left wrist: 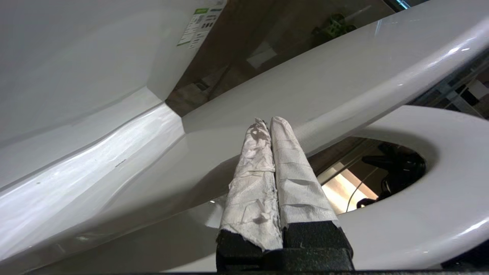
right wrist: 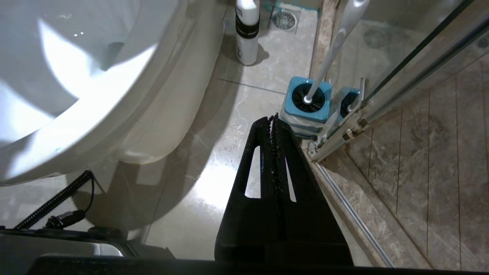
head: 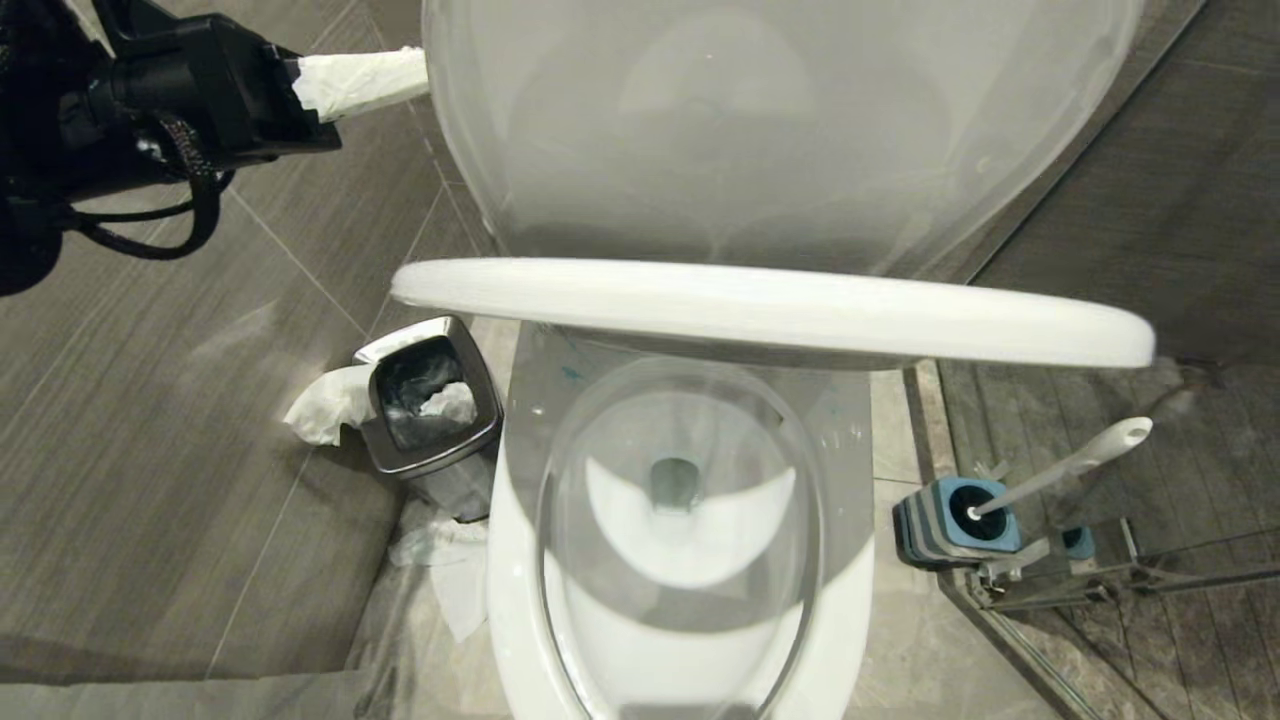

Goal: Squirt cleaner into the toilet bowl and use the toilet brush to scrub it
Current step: Close the toilet lid

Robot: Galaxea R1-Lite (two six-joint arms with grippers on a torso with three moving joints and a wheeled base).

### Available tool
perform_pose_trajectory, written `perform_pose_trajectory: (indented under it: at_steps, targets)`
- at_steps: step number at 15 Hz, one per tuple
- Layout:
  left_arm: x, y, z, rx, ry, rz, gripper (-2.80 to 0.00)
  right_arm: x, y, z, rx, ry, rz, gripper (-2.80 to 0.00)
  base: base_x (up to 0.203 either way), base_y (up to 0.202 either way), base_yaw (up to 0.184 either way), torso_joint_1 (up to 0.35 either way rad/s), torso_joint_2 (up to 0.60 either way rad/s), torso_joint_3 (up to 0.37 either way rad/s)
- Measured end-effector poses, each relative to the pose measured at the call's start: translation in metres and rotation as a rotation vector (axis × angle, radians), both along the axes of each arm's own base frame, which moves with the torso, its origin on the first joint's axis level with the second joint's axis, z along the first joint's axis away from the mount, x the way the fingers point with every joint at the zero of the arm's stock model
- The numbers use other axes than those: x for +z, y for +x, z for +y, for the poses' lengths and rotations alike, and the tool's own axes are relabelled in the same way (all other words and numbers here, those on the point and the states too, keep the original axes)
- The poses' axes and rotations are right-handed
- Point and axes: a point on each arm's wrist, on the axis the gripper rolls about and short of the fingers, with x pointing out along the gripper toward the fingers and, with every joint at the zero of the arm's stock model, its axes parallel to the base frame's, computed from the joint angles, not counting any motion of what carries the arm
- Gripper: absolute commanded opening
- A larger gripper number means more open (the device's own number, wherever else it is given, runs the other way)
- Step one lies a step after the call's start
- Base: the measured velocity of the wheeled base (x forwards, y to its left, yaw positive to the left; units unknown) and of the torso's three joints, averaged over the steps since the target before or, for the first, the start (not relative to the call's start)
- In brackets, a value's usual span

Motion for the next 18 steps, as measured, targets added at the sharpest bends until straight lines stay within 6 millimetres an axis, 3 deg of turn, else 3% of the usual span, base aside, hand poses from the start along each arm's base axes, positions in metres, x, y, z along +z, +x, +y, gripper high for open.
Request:
perform_pose_trajectory:
  at_steps: [11, 15, 18]
  targets:
    - [0.001, -0.031, 0.001, -0.063, 0.024, -0.011, -2.80, 0.000, 0.000, 0.000, 0.000, 0.000, 0.000, -2.80, 0.000, 0.000, 0.000, 0.000, 0.00, 0.150]
    - [0.013, -0.039, 0.004, 0.020, -0.014, -0.061, -2.80, 0.000, 0.000, 0.000, 0.000, 0.000, 0.000, -2.80, 0.000, 0.000, 0.000, 0.000, 0.00, 0.000]
    - [0.039, -0.046, 0.006, 0.115, -0.078, -0.116, -2.80, 0.000, 0.000, 0.000, 0.000, 0.000, 0.000, -2.80, 0.000, 0.000, 0.000, 0.000, 0.00, 0.000]
